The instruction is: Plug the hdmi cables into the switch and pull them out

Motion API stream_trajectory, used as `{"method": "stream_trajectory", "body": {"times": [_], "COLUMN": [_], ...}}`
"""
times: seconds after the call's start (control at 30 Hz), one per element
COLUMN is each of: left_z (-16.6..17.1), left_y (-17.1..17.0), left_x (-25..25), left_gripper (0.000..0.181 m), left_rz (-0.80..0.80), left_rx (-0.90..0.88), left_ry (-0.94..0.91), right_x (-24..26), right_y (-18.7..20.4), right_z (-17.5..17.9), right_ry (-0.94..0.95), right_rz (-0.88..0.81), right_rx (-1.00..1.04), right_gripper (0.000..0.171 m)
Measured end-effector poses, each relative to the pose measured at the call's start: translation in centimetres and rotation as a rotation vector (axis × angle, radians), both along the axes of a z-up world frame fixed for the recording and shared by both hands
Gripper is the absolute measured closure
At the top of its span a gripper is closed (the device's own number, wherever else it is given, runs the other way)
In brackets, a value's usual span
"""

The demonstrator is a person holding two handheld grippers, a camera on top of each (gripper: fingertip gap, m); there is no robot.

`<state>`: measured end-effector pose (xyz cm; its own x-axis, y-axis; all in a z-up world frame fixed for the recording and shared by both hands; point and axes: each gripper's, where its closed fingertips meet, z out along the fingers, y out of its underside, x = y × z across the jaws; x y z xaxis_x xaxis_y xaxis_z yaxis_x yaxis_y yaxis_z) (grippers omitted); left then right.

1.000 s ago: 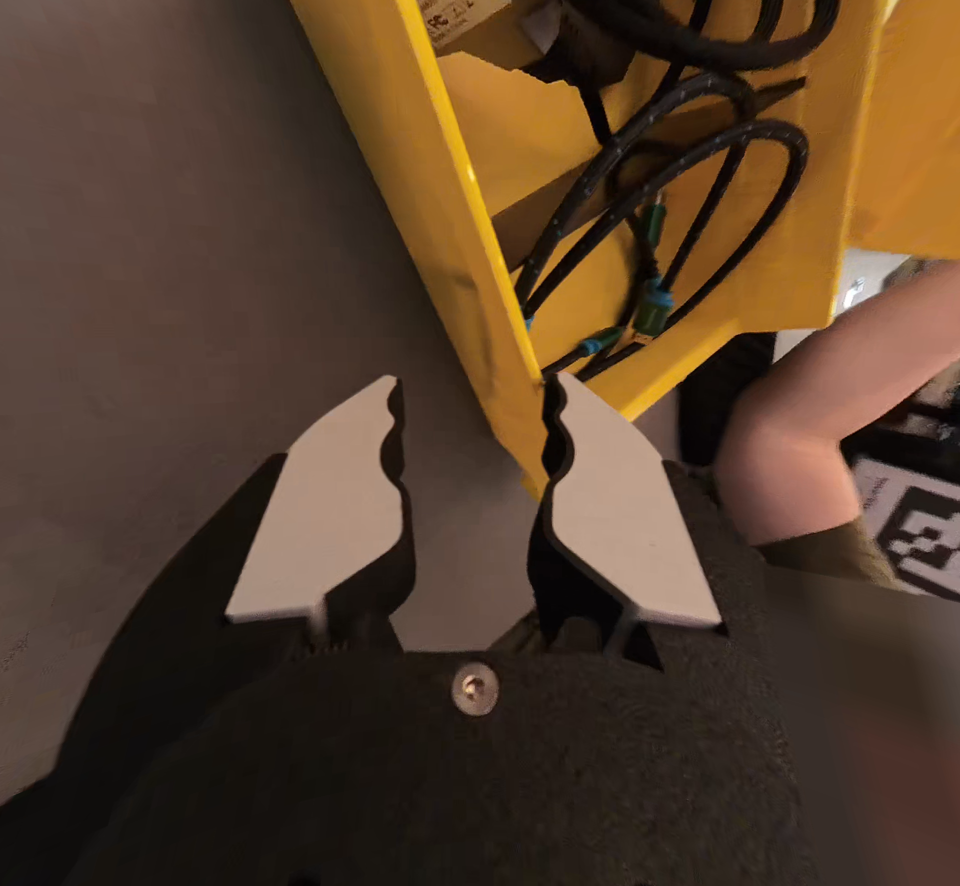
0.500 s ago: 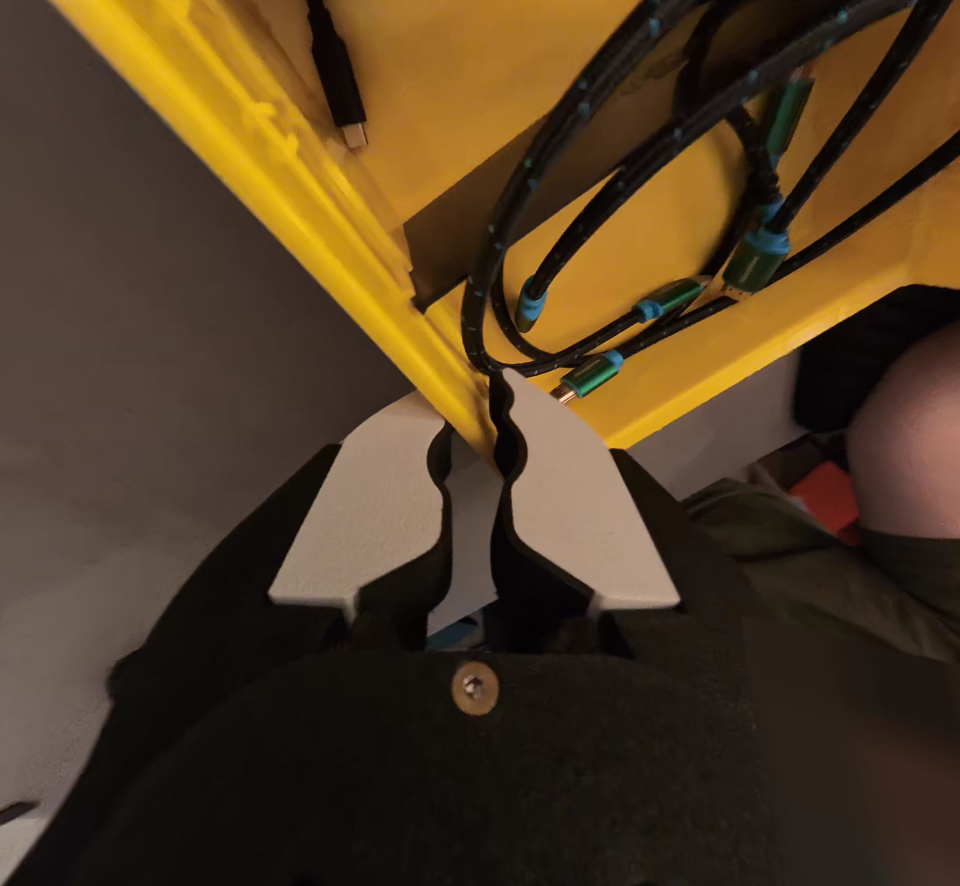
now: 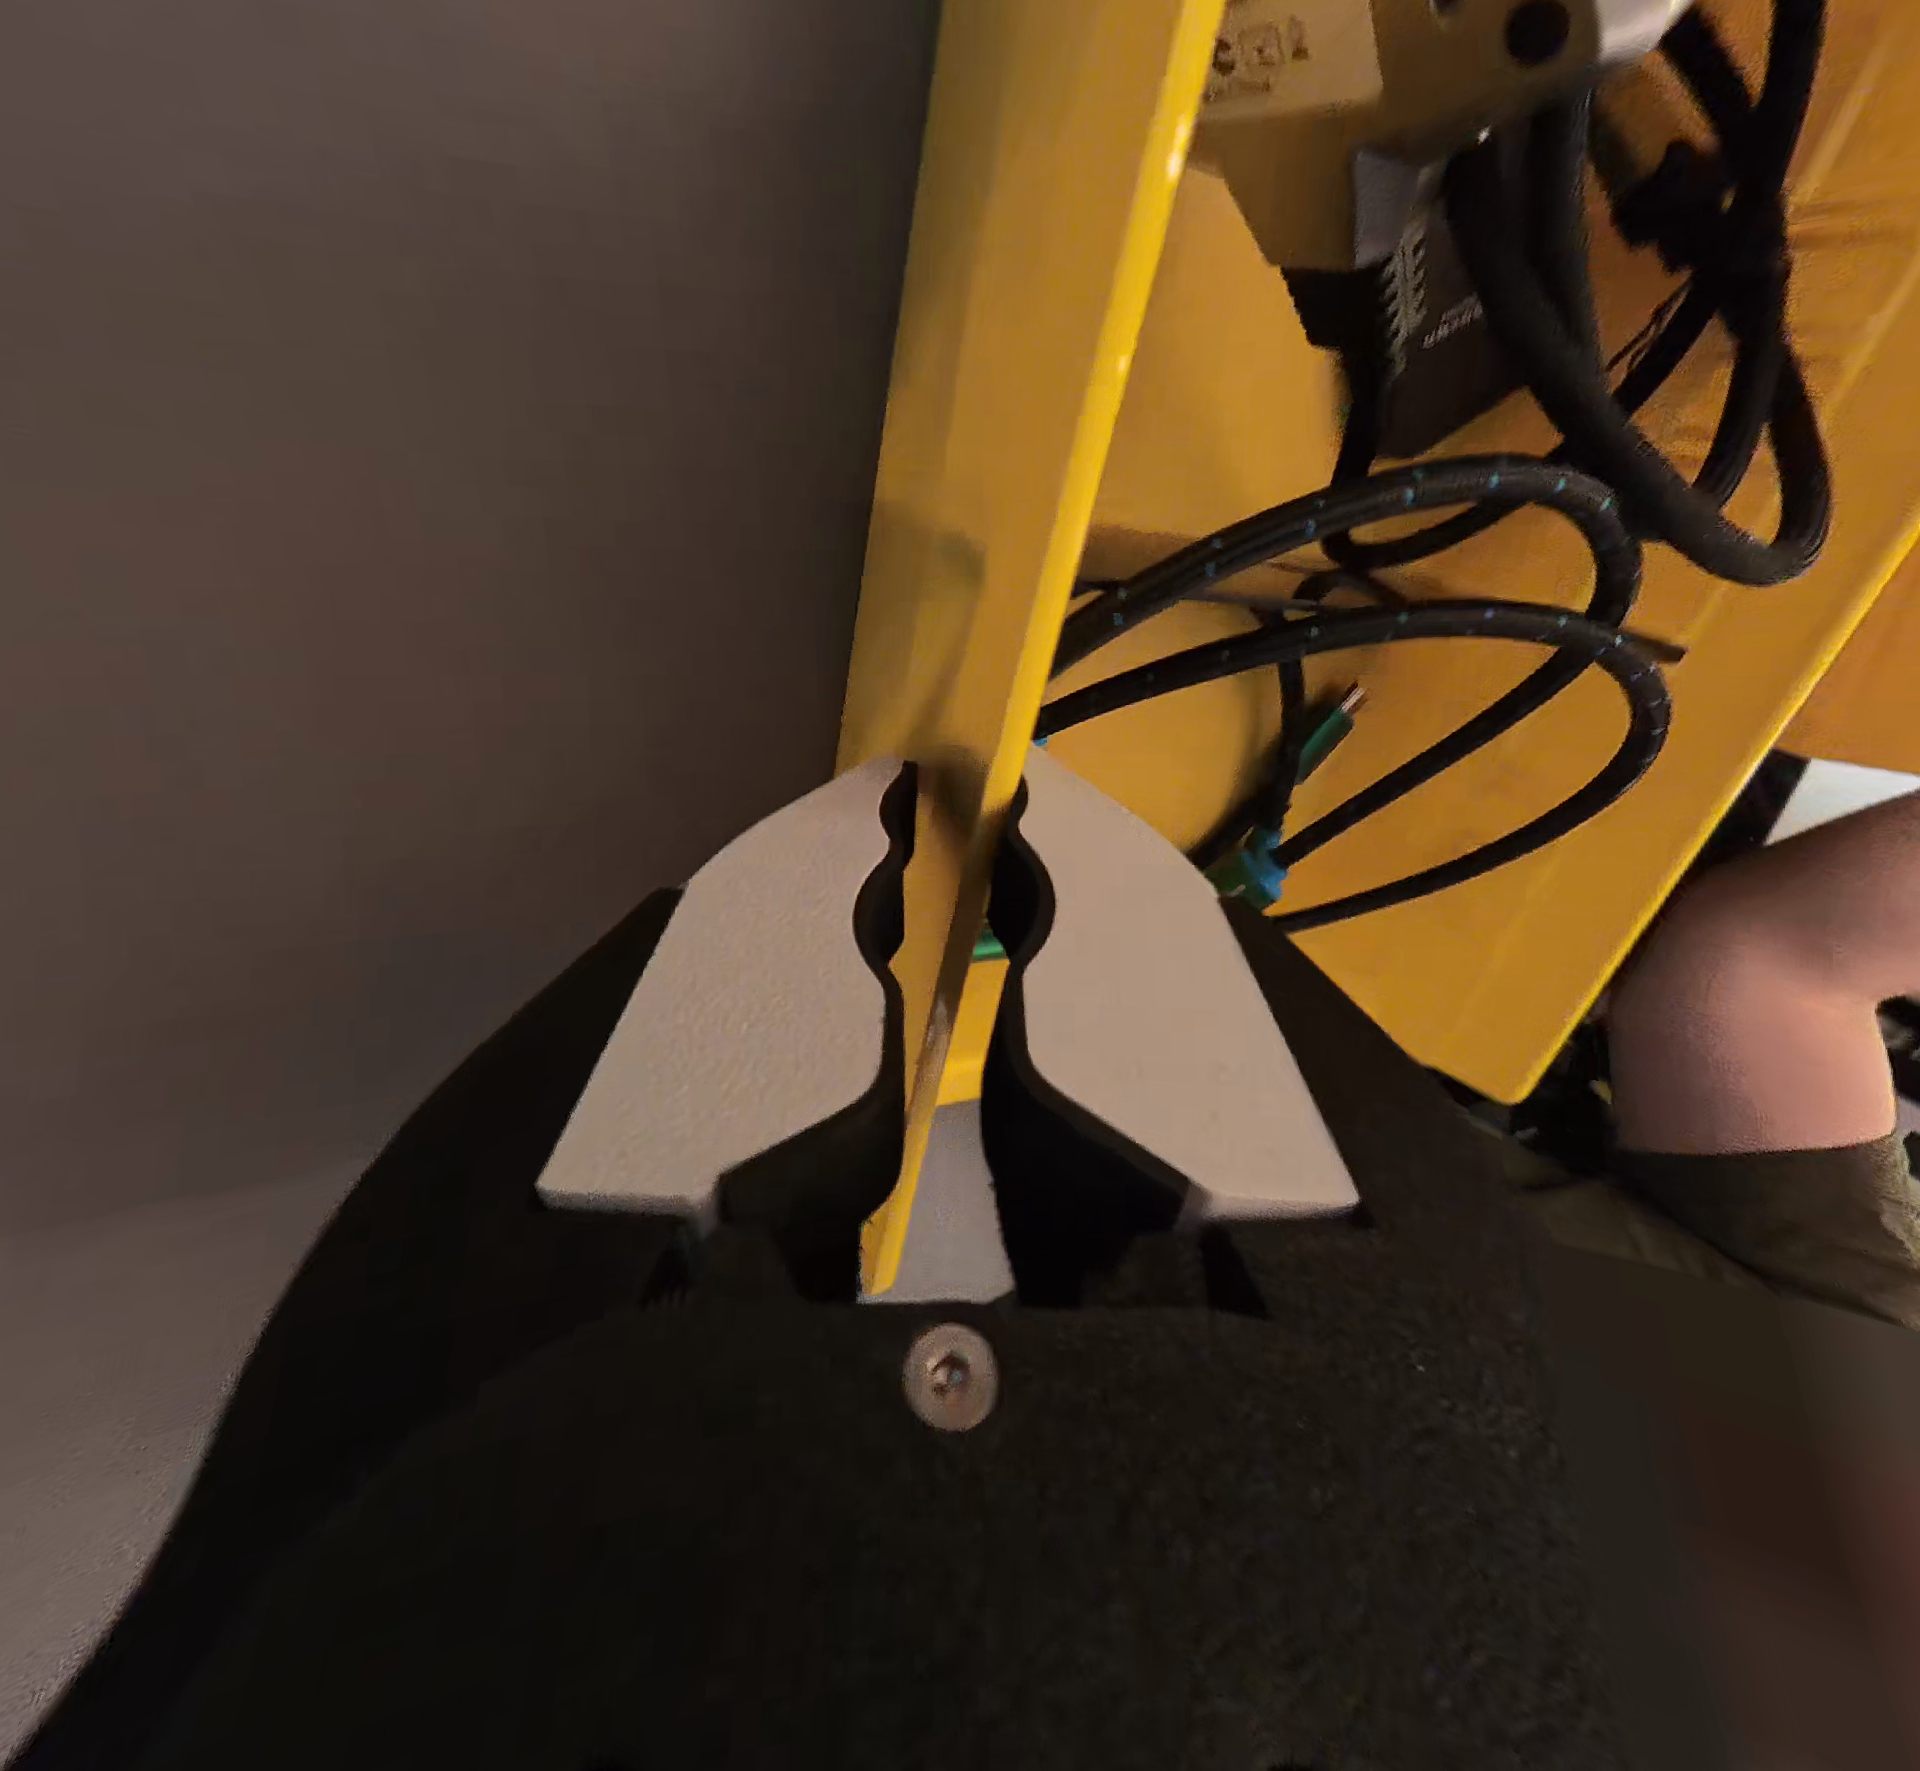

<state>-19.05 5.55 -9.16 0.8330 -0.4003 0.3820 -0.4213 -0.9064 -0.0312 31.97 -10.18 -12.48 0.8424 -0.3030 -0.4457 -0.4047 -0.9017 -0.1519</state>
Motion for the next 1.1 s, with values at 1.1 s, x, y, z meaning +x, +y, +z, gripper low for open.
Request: {"method": "stream_trajectory", "body": {"times": [1.1], "left_z": [0.4], "left_y": [5.5], "left_x": [-21.0], "left_gripper": [0.168], "left_rz": [0.447], "left_rx": [0.114], "left_ry": [-0.092], "right_x": [-3.8], "right_y": [-1.1], "right_z": [0.4], "right_ry": [0.072], "right_rz": [0.145], "right_rx": [-0.121], "right_gripper": [0.153]}}
